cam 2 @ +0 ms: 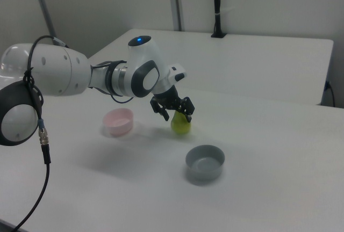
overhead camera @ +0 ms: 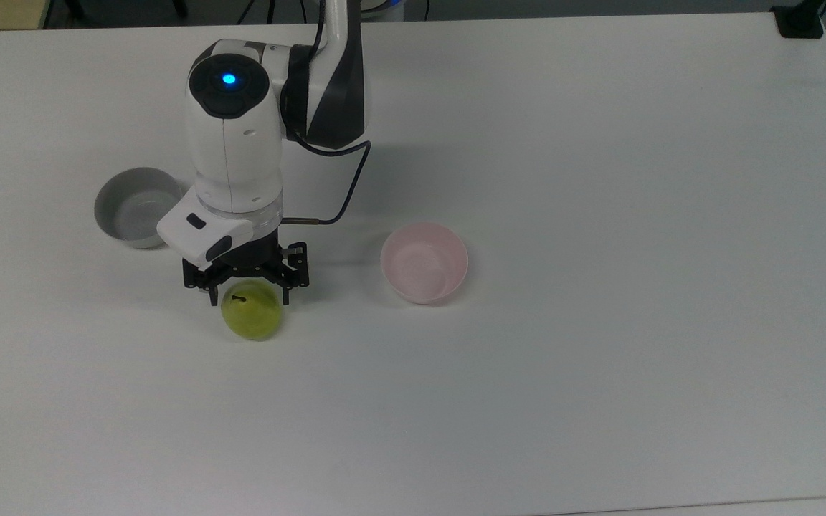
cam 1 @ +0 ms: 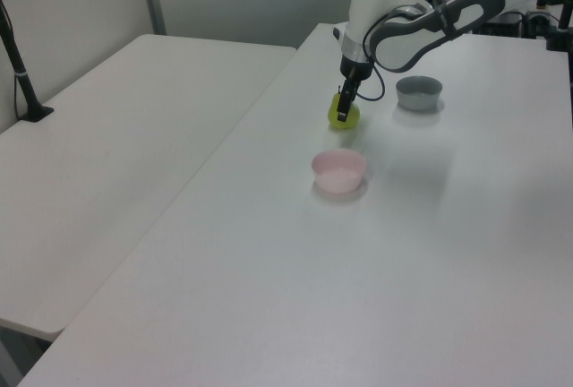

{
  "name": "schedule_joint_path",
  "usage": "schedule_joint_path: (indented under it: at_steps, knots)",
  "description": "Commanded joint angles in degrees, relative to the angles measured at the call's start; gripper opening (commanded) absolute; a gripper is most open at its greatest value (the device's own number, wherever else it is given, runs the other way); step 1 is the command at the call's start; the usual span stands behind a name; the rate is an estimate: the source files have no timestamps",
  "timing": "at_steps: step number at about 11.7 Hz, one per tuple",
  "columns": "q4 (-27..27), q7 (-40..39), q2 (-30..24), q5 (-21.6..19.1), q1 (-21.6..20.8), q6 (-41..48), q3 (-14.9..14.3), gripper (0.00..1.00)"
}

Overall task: Pick up a pear from the bowl
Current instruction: 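Open the gripper to release the pear on the table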

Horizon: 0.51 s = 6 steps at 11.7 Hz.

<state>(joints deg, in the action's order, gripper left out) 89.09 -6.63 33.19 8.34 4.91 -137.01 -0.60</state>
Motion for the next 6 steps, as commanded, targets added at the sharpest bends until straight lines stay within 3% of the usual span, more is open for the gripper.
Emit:
schedule_joint_path:
  at_steps: [1,6]
  knots:
    - [0.0,-1.0,-1.8,0.5,-0.3,-0.1,-0.4,0.98]
    - [-0.1,-0.7,-9.8,-0.3,-1.6,14.3,0.5,1.00]
